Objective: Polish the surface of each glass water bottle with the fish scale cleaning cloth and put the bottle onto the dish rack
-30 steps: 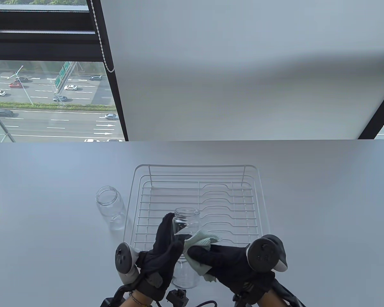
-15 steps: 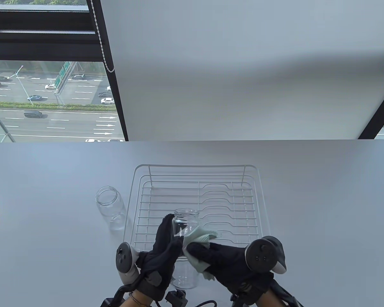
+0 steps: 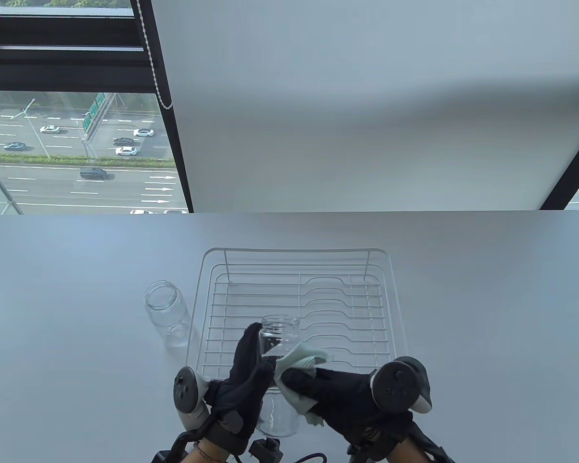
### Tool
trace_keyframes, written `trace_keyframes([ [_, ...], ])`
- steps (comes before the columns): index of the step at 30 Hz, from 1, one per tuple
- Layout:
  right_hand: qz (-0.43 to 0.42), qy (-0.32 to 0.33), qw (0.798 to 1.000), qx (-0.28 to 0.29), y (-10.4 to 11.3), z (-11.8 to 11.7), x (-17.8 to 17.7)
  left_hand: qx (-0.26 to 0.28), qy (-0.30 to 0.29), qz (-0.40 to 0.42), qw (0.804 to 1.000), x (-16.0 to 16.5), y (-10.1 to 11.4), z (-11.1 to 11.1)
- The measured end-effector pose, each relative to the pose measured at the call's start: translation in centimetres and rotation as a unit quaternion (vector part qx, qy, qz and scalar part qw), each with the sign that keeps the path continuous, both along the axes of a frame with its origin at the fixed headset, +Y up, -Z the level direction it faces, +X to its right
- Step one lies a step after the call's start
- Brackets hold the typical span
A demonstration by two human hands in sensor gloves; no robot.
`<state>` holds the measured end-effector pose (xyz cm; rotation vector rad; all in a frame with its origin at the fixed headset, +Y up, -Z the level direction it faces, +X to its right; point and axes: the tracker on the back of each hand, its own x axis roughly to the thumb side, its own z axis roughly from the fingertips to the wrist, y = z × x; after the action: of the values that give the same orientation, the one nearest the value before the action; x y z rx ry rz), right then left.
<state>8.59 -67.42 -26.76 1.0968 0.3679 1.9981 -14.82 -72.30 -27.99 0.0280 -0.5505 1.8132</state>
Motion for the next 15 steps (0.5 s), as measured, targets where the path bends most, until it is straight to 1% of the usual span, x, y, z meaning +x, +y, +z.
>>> trace_keyframes([
  [1, 0.012, 0.011, 1.0, -0.013, 0.0, 0.0, -0.2, -0.004, -0.001, -0.003, 1.0, 0.0, -0.1, 0.0],
  [2, 0.002, 0.0, 1.0, 0.004, 0.0, -0.1, -0.1, 0.0, -0.007, -0.019, 1.0, 0.1, -0.2, 0.1],
  [4, -0.014, -0.024, 0.999, 0.021, 0.1, -0.2, 0.3, -0.001, -0.011, -0.023, 1.0, 0.3, -0.1, 0.2],
  [6, -0.069, -0.098, 0.991, 0.06, 0.2, -0.1, 1.0, 0.012, -0.017, -0.038, 0.999, 0.4, 0.2, 0.3],
  [7, -0.103, -0.148, 0.98, 0.085, 0.3, 0.0, 1.4, 0.013, -0.02, -0.037, 0.999, 0.6, 0.2, 0.4],
  [8, -0.138, -0.202, 0.965, 0.099, 0.3, 0.0, 1.7, 0.012, -0.033, -0.033, 0.999, 0.9, 0.2, 0.5],
  [9, -0.143, -0.208, 0.963, 0.097, 0.3, 0.0, 1.8, 0.011, -0.038, -0.033, 0.999, 1.0, 0.2, 0.5],
  [10, -0.142, -0.187, 0.968, 0.086, 0.4, 0.0, 1.7, 0.012, -0.036, -0.03, 0.999, 1.0, 0.2, 0.6],
  [11, -0.118, -0.133, 0.982, 0.07, 0.4, -0.1, 1.6, 0.012, -0.025, -0.024, 0.999, 0.8, 0.2, 0.6],
  [12, -0.076, -0.062, 0.994, 0.043, 0.3, -0.4, 1.2, 0.015, -0.014, -0.02, 1.0, 0.6, 0.2, 0.5],
  [13, -0.027, -0.002, 1.0, 0.0, 0.0, -0.5, 0.7, 0.006, -0.002, -0.007, 1.0, 0.4, 0.2, 0.3],
  [14, 0.005, 0.039, 0.998, -0.046, -0.4, -0.5, 0.3, -0.005, -0.002, 0.008, 1.0, 0.4, 0.1, 0.2],
  [15, 0.001, 0.057, 0.996, -0.066, -0.7, -0.5, 0.1, -0.007, -0.01, 0.013, 1.0, 0.3, 0.0, 0.2],
])
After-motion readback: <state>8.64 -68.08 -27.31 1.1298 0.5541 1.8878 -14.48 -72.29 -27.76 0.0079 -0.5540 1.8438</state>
